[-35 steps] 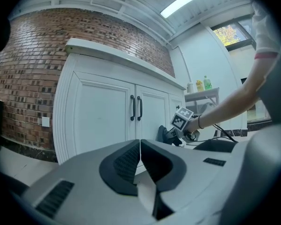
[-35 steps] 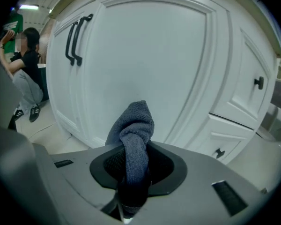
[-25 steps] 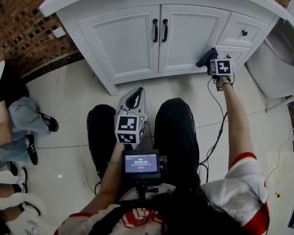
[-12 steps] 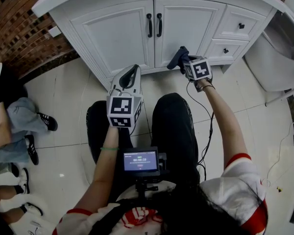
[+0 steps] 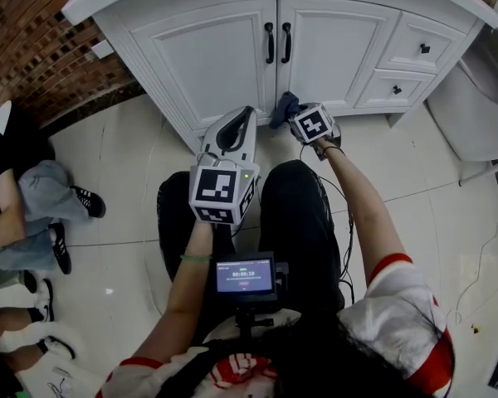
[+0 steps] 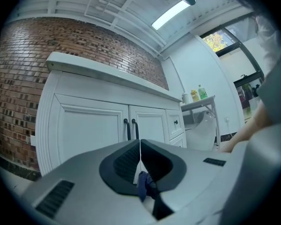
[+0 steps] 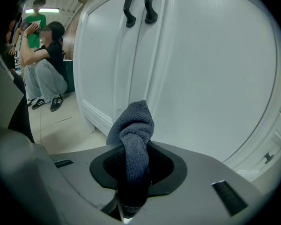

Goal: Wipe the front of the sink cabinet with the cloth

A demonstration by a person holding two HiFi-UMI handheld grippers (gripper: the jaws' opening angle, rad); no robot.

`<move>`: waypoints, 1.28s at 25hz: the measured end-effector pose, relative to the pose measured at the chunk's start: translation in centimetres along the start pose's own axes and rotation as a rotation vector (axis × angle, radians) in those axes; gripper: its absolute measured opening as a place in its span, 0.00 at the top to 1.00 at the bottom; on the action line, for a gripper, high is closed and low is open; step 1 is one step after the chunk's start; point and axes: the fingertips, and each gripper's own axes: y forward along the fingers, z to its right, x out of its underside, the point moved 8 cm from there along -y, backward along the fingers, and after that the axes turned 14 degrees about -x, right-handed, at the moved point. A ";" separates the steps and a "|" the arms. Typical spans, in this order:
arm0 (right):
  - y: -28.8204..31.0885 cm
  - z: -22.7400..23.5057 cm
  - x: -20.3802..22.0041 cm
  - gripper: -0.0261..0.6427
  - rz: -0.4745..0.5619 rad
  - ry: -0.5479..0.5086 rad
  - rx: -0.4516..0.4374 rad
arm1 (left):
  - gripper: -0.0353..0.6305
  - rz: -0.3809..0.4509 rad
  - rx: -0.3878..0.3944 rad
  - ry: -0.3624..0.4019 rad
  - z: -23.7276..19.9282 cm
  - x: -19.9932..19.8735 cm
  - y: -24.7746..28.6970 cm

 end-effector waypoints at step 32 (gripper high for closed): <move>-14.0 6.4 2.9 0.80 0.340 0.248 0.166 | 0.90 -0.029 -0.087 -0.057 -2.0 1.0 -1.9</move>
